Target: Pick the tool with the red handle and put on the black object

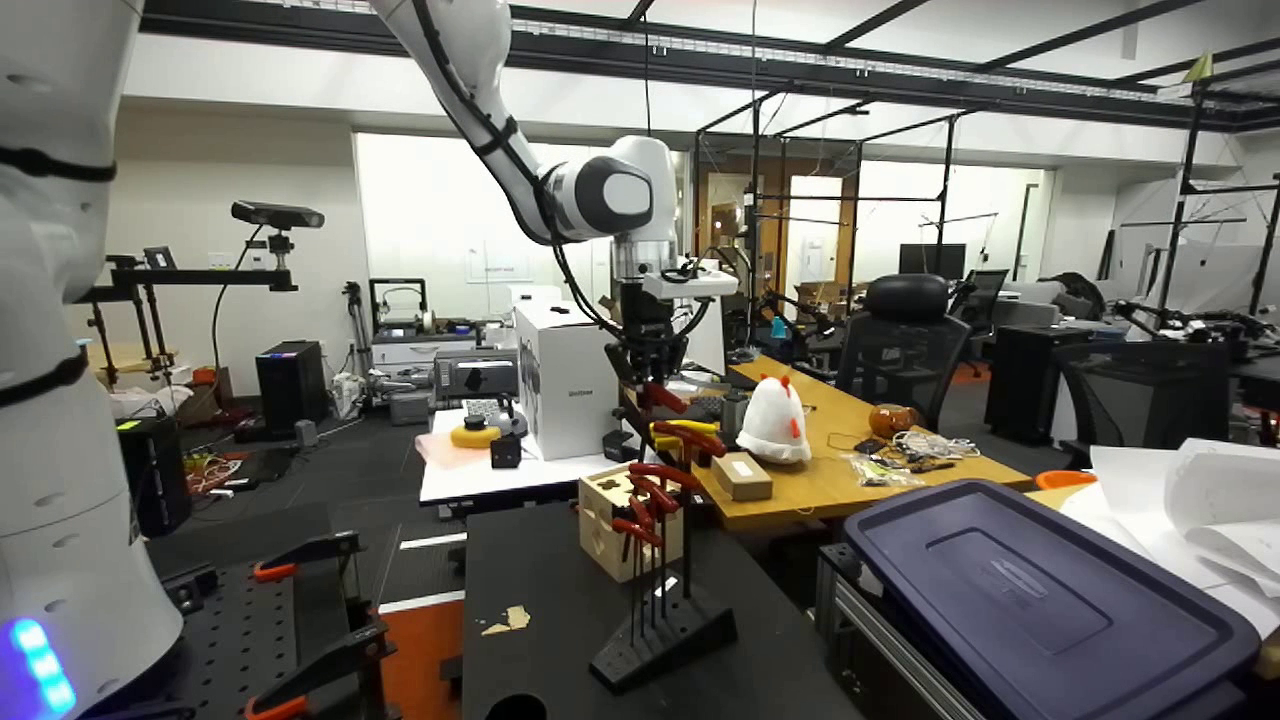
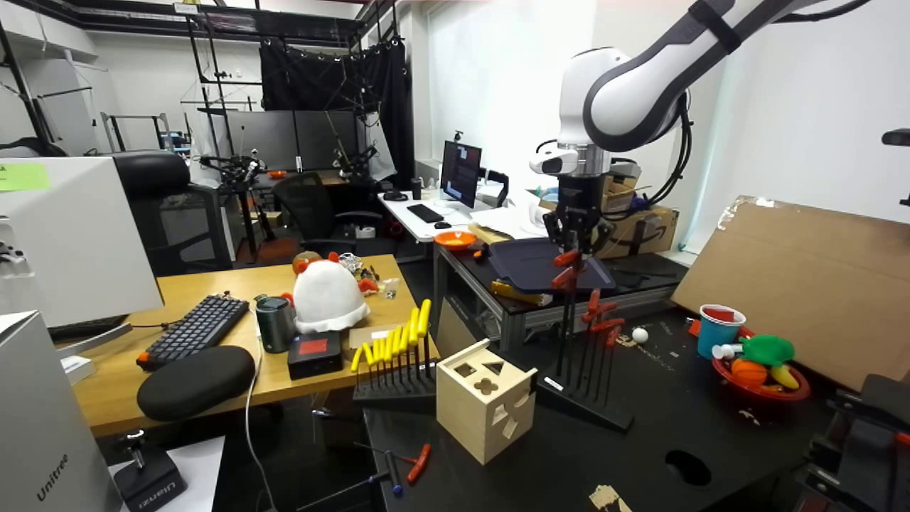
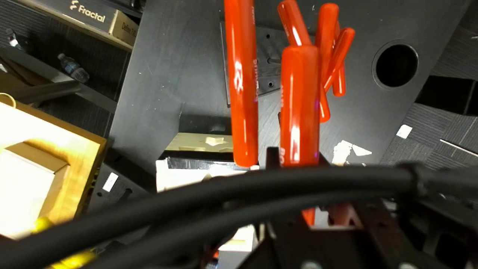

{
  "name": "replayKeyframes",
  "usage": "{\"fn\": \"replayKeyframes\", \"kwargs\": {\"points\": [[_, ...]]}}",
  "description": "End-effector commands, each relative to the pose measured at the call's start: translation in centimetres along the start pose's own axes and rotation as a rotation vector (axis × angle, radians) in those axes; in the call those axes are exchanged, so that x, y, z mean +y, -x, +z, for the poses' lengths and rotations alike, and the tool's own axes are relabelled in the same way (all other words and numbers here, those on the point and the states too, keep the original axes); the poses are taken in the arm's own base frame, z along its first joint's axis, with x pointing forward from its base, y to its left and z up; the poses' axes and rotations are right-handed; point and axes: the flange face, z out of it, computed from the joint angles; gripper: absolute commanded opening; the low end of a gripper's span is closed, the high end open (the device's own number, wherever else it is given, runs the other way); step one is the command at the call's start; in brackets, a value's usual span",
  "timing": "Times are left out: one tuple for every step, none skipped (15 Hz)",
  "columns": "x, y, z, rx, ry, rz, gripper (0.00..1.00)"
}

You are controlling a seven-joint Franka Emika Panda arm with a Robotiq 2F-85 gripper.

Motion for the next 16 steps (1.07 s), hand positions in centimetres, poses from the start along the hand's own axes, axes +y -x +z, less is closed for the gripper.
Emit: {"fn": "replayKeyframes", "kwargs": {"points": [[-0.1, 0.7, 0.3, -0.017, 0.043, -0.041, 0.06], [0.0, 0.8, 0.5, -0.021, 0.053, -0.039, 0.06], [0.0, 0.9, 0.8, -0.026, 0.061, -0.040, 0.06], [0.0, 1.1, 1.0, -0.027, 0.068, -0.042, 0.06], [0.0, 1.2, 1.3, -0.031, 0.071, -0.045, 0.06], [-0.1, 1.4, 1.5, -0.034, 0.072, -0.048, 0.06], [-0.2, 1.5, 1.7, -0.037, 0.071, -0.050, 0.06], [-0.3, 1.6, 1.8, -0.040, 0.069, -0.050, 0.06], [-0.4, 1.8, 1.9, -0.044, 0.065, -0.052, 0.06], [-0.4, 1.9, 2.0, -0.049, 0.060, -0.051, 0.06], [-0.4, 2.0, 2.0, -0.049, 0.060, -0.053, 0.06], [-0.3, 2.1, 2.0, -0.052, 0.060, -0.055, 0.06], [-0.3, 2.2, 2.1, -0.055, 0.060, -0.058, 0.06], [-0.2, 2.4, 2.1, -0.058, 0.060, -0.061, 0.06], [-0.2, 2.5, 2.2, -0.061, 0.059, -0.063, 0.06], [-0.1, 2.6, 2.3, -0.063, 0.058, -0.066, 0.06]]}}
